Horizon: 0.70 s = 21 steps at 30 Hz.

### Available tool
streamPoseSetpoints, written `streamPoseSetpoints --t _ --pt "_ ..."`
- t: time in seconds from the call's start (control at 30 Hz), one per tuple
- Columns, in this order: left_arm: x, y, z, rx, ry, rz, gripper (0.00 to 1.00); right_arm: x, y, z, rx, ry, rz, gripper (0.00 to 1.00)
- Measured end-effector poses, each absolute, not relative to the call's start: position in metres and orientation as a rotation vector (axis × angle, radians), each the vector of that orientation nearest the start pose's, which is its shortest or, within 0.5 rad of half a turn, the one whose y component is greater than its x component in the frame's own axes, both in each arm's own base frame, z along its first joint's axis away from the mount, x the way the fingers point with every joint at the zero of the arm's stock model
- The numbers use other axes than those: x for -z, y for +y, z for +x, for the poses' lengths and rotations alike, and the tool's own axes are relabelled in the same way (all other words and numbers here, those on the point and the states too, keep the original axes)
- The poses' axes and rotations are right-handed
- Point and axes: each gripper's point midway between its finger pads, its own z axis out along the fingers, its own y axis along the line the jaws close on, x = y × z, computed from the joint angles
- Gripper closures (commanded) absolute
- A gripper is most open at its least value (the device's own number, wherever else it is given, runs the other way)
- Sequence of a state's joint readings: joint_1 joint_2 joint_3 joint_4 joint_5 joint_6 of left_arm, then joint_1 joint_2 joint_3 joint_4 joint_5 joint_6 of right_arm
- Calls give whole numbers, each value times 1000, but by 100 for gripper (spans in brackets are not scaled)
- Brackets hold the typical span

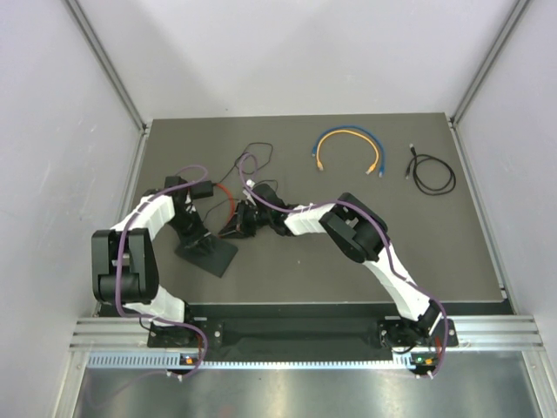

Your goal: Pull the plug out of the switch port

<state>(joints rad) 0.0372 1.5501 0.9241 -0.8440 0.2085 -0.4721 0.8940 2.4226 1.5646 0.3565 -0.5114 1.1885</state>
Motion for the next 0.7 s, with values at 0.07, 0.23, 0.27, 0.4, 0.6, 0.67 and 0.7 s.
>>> streamPoseSetpoints --t 0.07,0.23,0.27,0.4,0.6,0.67,0.7 --pt "-38 -46 237 341 2981 -765 74 -29 542 283 -1635 2541 9 100" --pt "-38 -45 237 334 2988 -780 73 -30 544 283 -1708 2522 116 100" --pt "-38 -45 237 329 2989 -784 73 -30 544 283 -1723 2520 136 100" --pt "-38 -43 237 311 2986 -797 73 -31 548 287 -1779 2479 170 100" --pt "-38 -42 238 299 2982 -807 73 -29 549 292 -1732 2514 166 100" --pt "-37 -41 238 292 2982 -807 73 -30 551 293 -1686 2545 131 100" --pt "-38 -41 239 289 2980 -808 73 -29 551 294 -1655 2555 106 100"
